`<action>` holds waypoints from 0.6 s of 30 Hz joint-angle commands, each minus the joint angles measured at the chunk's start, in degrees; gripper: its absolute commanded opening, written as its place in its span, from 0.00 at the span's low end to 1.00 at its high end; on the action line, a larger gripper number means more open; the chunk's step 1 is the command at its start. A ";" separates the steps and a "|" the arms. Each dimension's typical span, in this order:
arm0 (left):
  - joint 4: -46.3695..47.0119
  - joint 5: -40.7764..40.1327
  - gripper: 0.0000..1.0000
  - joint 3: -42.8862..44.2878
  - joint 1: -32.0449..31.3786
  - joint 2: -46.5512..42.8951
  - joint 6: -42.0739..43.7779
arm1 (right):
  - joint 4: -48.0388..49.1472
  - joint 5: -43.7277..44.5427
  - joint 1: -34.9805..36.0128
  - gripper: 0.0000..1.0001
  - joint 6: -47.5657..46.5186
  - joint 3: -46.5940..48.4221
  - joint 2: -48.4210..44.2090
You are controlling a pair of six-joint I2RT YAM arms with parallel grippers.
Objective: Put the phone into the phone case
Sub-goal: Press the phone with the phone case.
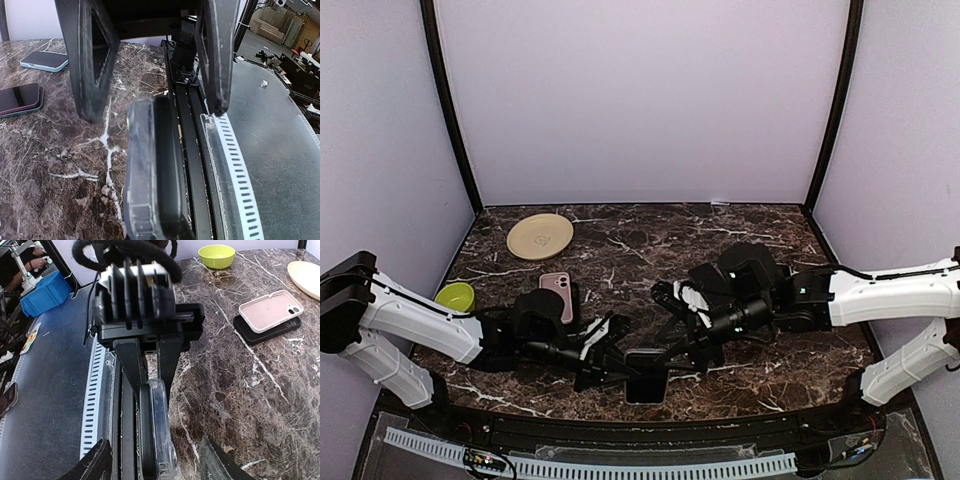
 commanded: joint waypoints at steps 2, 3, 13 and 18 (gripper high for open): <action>4.75 0.37 0.00 0.30 -0.08 -2.31 1.47 | 4.07 1.28 1.35 0.60 1.83 -1.08 2.28; 4.74 0.39 0.00 0.27 -0.08 -2.37 1.43 | 4.21 1.76 1.58 0.59 1.85 -1.01 2.80; 4.57 0.30 0.00 0.23 -0.08 -2.33 1.15 | 4.87 4.43 2.79 0.11 1.63 -0.14 4.00; 4.47 0.94 0.05 0.54 -0.14 -2.17 0.61 | 4.86 6.74 3.23 0.02 1.41 0.52 2.83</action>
